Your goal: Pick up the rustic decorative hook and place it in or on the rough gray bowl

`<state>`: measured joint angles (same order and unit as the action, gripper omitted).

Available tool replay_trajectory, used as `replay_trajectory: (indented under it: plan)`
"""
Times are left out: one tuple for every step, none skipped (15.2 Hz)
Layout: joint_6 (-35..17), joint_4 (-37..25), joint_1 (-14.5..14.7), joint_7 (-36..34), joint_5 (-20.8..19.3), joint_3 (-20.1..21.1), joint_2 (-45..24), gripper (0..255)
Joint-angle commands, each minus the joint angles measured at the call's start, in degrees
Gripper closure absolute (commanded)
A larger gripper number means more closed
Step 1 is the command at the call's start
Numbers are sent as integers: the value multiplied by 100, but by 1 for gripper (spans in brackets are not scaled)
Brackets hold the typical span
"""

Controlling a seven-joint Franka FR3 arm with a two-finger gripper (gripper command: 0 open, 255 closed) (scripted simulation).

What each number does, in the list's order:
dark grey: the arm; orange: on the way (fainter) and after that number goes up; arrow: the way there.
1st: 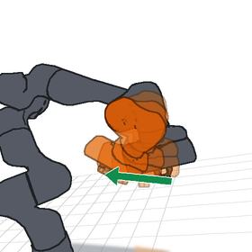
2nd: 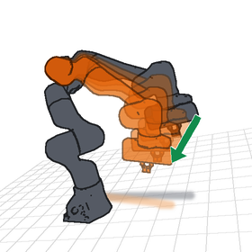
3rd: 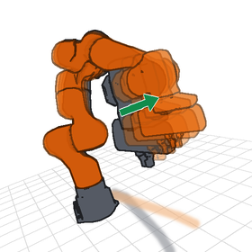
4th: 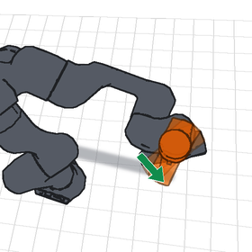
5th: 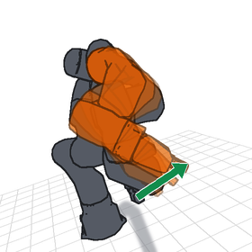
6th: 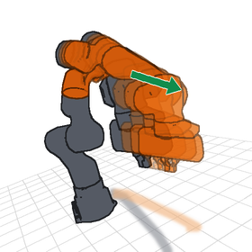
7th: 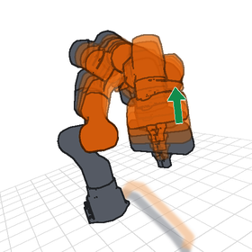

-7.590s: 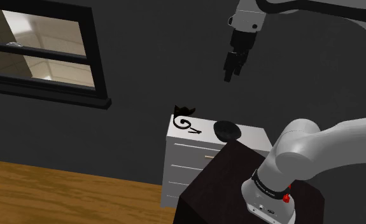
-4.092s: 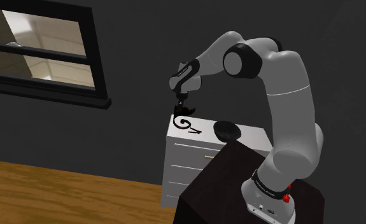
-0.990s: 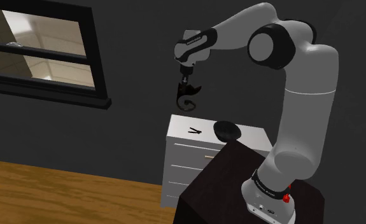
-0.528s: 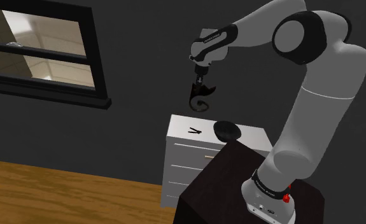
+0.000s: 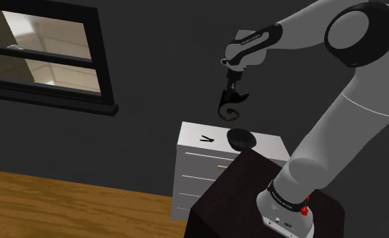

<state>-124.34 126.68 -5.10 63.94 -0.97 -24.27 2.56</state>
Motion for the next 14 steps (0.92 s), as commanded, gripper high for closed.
replay_trajectory:
  plan:
    - [75, 225, -114, 123, -172, -104, 331, 255]
    - [102, 325, -178, 191, -251, -157, 472, 255]
    - [133, 419, -243, 260, -329, -211, 610, 255]
    - [168, 505, -311, 332, -408, -265, 746, 255]
    - [205, 585, -380, 407, -488, -320, 878, 255]
    - [246, 657, -453, 484, -566, -375, 1006, 255]
    - [290, 723, -527, 564, -645, -431, 1130, 255]
    - [361, 809, -638, 689, -761, -518, 1309, 255]
    - [278, 857, -639, 700, -751, -530, 1272, 255]
    - [194, 905, -637, 711, -740, -543, 1234, 255]
    - [111, 951, -634, 722, -729, -557, 1195, 255]
    - [27, 997, -631, 735, -716, -572, 1153, 255]
    - [-57, 1041, -627, 748, -703, -586, 1110, 255]
    - [-141, 1084, -623, 762, -688, -600, 1066, 255]
